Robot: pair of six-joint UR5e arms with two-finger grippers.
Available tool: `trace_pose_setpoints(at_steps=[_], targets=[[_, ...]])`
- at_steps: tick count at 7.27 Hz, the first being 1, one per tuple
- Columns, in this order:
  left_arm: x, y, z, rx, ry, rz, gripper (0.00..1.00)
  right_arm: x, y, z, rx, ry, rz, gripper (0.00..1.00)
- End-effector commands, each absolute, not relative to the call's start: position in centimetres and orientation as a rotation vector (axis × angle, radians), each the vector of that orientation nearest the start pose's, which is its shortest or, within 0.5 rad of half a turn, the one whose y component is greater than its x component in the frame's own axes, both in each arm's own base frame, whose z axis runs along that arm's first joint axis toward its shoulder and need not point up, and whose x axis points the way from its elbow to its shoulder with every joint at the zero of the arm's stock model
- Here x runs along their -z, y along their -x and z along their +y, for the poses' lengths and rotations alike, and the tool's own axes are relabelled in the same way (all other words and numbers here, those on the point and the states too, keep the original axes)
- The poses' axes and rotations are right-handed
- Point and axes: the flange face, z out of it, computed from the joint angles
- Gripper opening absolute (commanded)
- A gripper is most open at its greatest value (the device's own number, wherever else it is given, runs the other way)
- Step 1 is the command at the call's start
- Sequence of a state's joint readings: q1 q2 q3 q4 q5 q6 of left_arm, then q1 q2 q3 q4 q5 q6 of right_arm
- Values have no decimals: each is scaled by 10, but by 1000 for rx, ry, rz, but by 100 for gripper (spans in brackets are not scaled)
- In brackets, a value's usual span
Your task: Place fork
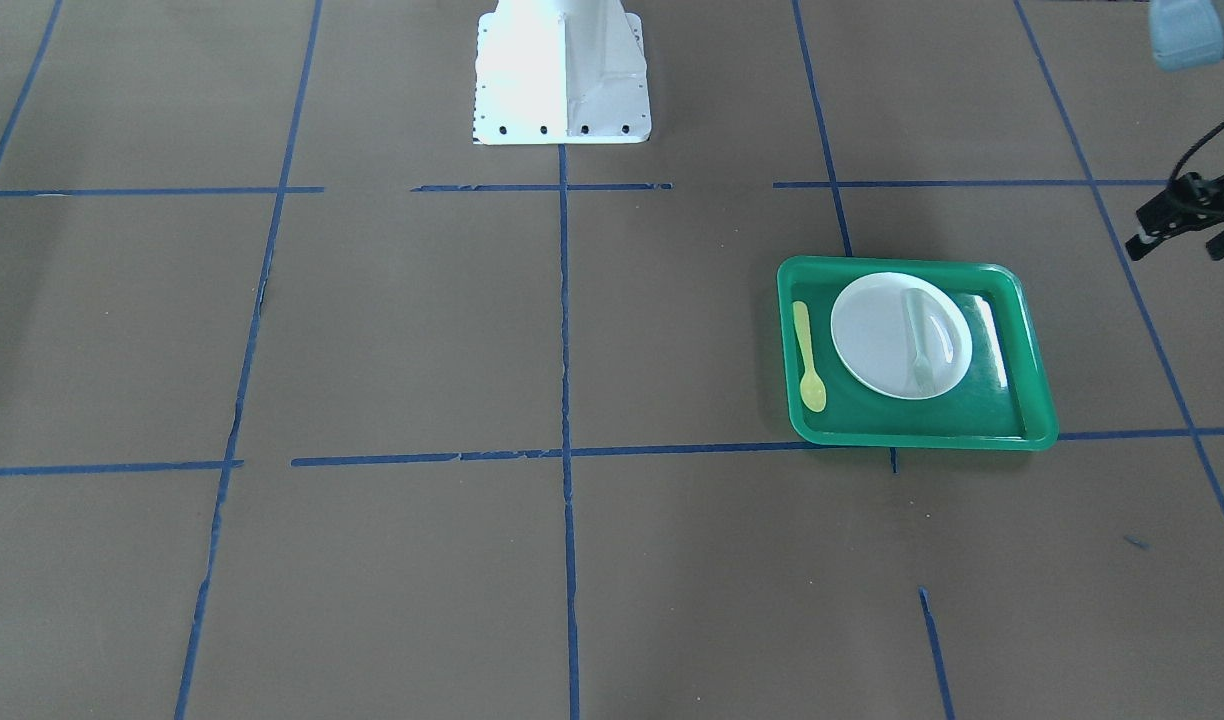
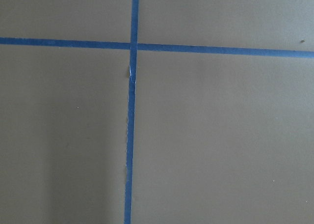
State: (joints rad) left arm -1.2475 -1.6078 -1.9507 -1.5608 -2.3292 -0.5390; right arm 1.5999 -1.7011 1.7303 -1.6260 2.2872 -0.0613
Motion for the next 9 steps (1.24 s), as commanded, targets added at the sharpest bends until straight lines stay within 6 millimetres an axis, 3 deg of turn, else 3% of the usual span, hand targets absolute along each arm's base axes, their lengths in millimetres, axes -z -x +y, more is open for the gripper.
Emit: trace_pose_setpoints(at_steps=[1, 6, 9], targets=[[-425, -158, -501, 59, -40, 817, 100, -650, -81, -432, 21, -7, -717, 100], [-469, -270, -489, -50, -65, 826, 100, -650, -81, -432, 21, -7, -717, 100], [-486, -313, -491, -57, -45, 801, 100, -650, -81, -432, 21, -7, -717, 100]])
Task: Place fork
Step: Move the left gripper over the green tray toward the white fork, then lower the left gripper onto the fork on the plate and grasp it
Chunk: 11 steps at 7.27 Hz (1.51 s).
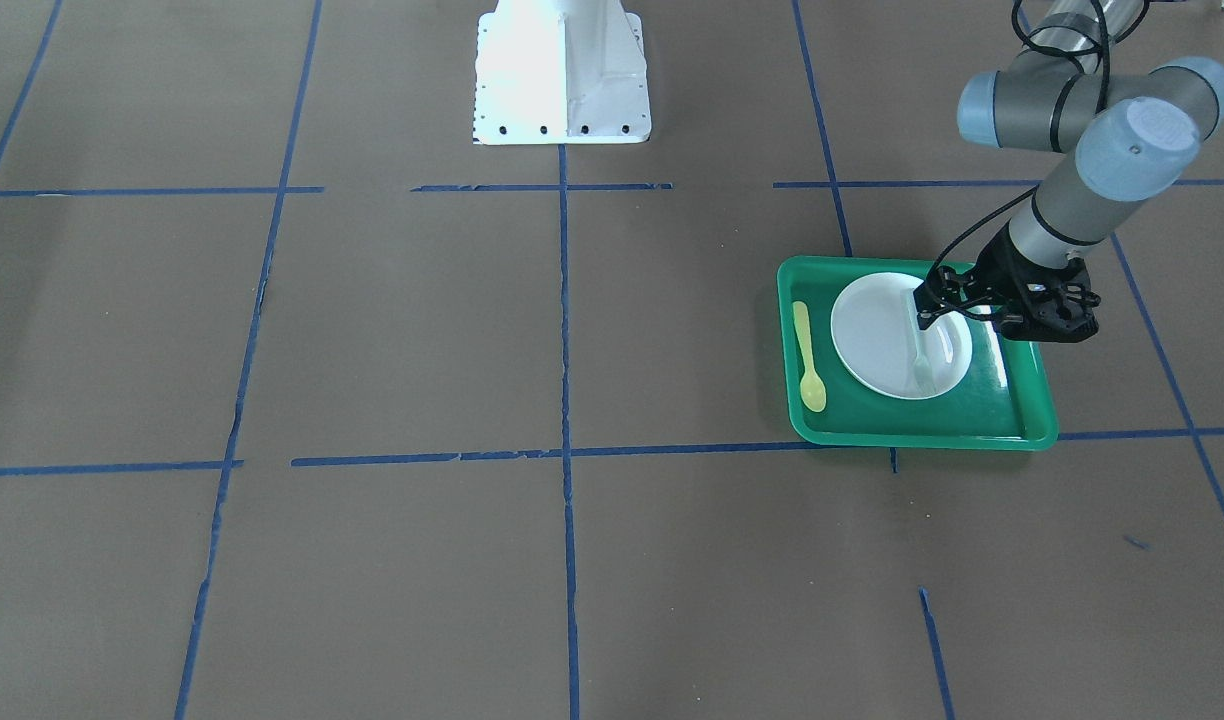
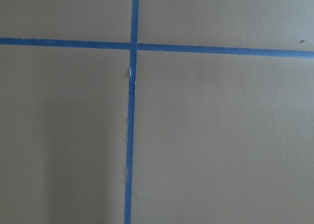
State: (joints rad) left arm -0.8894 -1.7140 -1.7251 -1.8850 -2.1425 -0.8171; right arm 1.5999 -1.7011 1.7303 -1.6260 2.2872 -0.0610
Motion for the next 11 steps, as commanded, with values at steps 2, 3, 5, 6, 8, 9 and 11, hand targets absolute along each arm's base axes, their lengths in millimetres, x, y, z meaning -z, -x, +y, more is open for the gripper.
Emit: trace_pose_setpoints(at_steps=[2, 3, 5, 6, 8, 9, 11], targets=[[-498, -328, -493, -67, -34, 785, 99, -650, -81, -432, 21, -7, -717, 100], [-504, -331, -493, -69, -37, 784, 97, -650, -81, -432, 21, -7, -717, 100], [-509, -333, -493, -72, -36, 784, 88, -650, -81, -432, 21, -7, -717, 100], [-510, -335, -492, -73, -32, 782, 82, -650, -81, -432, 21, -7, -717, 100], [-509, -336, -492, -76, -32, 785, 79, -650, -81, -432, 21, -7, -717, 100], [-509, -337, -491, -77, -32, 785, 76, -650, -81, -432, 21, -7, -717, 100], [-508, -339, -490, -82, -30, 787, 71, -650, -81, -432, 21, -7, -717, 100]])
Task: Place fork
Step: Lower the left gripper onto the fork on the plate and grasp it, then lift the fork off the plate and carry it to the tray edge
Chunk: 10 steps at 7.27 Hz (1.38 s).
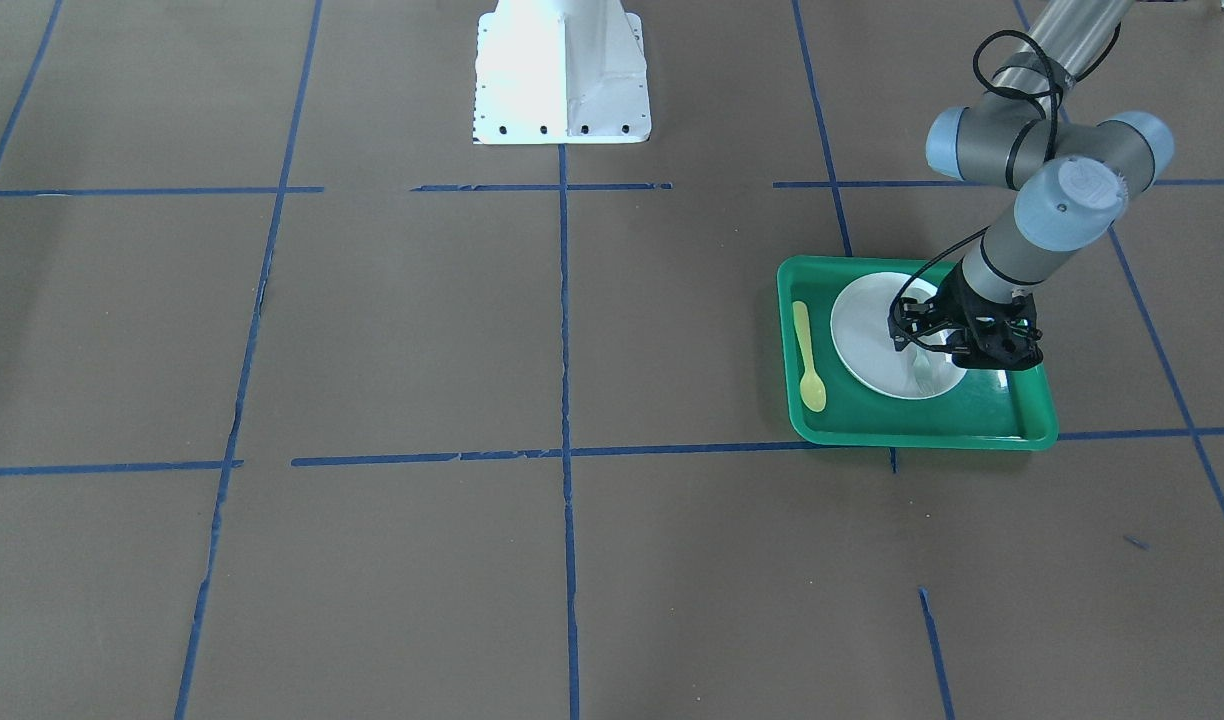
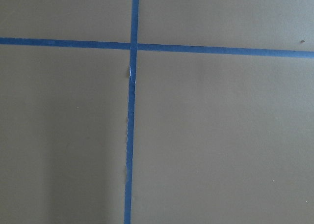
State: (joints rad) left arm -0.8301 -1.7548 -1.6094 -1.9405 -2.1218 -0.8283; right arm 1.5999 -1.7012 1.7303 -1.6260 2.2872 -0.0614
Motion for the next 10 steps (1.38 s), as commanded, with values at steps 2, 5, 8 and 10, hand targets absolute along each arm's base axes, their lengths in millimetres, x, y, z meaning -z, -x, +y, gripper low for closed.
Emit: trace_pose_setpoints(at_steps=[2, 5, 8, 10], targets=[[-508, -339, -490, -81, -28, 788, 52, -650, -81, -432, 21, -7, -717, 100], [-505, -339, -489, -83, -33, 792, 10, -650, -81, -432, 21, -7, -717, 100], [-480, -325, -482, -100, -65, 823, 0, -650, -81, -432, 21, -7, -717, 100], [-473, -275, -491, -32, -97, 819, 0, -650, -81, -432, 21, -7, -717, 100]])
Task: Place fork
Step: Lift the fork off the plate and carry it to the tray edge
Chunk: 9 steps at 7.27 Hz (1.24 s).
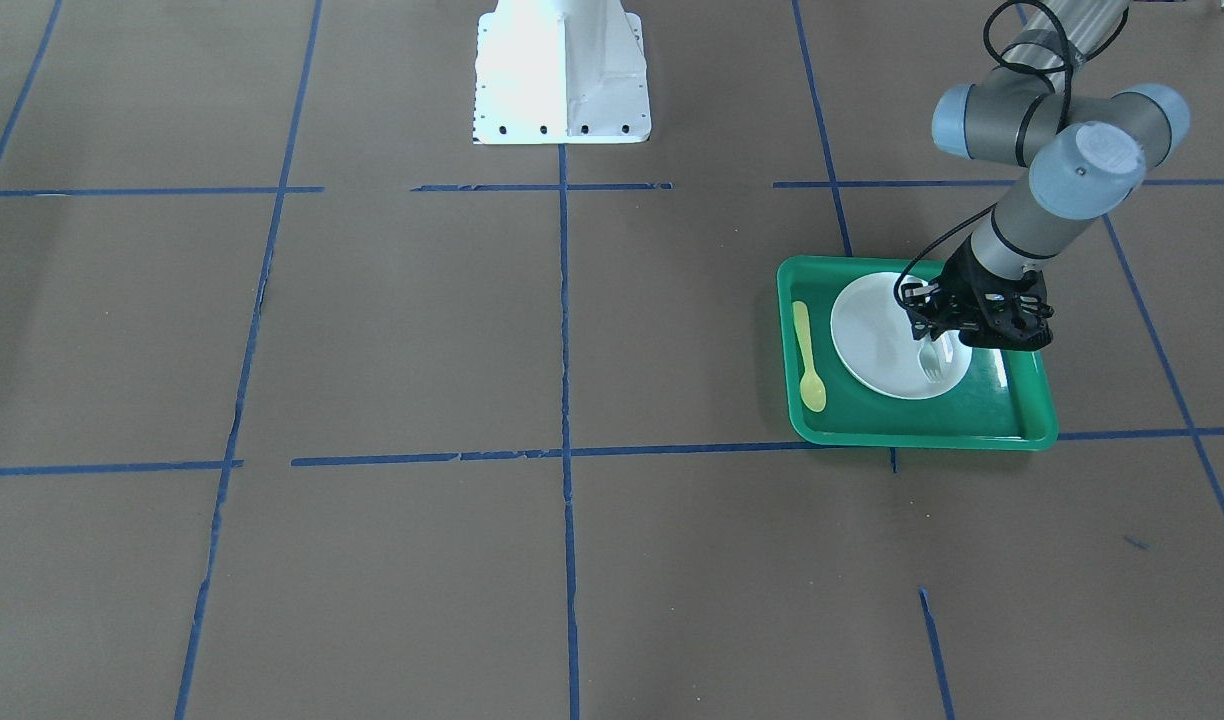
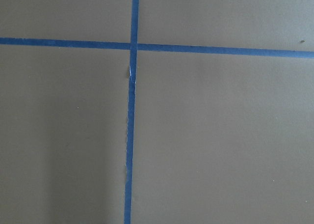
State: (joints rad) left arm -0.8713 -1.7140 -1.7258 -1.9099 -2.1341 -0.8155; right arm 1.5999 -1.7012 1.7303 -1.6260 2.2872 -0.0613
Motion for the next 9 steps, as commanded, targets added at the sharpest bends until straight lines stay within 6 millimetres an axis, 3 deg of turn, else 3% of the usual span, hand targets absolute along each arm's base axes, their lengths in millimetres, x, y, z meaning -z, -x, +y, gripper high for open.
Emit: trace_pose_setpoints(at_steps=[1, 3, 5, 8, 9], targets=[[-484, -268, -495, -11, -89, 808, 0, -650, -81, -432, 21, -7, -717, 100], [-515, -264, -503, 16, -59, 775, 0, -650, -81, -432, 21, -7, -717, 100], [-526, -263, -505, 23, -47, 759, 0, -650, -81, -432, 21, -7, -717, 100], [-553, -251, -486, 18, -57, 763, 0, -650, -81, -432, 21, -7, -717, 100], [-554, -250, -486, 16, -61, 766, 0, -650, -81, -432, 21, -7, -717, 100]])
